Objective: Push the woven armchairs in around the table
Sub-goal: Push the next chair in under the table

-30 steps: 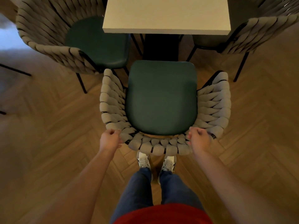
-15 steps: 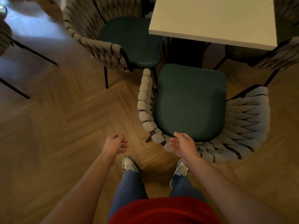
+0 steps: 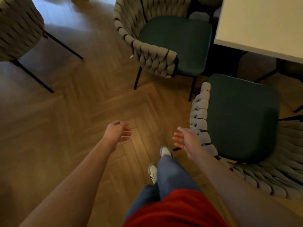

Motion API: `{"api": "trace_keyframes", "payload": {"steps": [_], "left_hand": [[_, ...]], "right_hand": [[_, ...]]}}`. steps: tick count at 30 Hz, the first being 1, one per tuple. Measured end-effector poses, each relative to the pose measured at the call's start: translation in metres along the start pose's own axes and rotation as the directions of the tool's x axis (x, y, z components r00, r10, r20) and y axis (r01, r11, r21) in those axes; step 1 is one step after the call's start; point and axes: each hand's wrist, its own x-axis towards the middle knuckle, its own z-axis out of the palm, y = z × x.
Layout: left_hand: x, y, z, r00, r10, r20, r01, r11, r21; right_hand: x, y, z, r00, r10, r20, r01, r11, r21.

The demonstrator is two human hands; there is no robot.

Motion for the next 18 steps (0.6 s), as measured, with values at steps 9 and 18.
{"api": "trace_keyframes", "payload": {"steps": [9, 18], "left_hand": [[0.109, 0.095, -0.068, 0.997, -0.072, 0.032, 0.071, 0.997, 0.041], [0.199, 0.244, -0.139, 0.999, -0.022, -0.024, 0.025, 0.992, 0.122]], "right_hand": [[0.070, -0.072, 0.152, 0.993, 0.116, 0.037, -0.118, 0.991, 0.058], [0.118, -0.191, 0.303, 0.968, 0.178, 0.179, -0.195, 0.977, 0.086]]}}
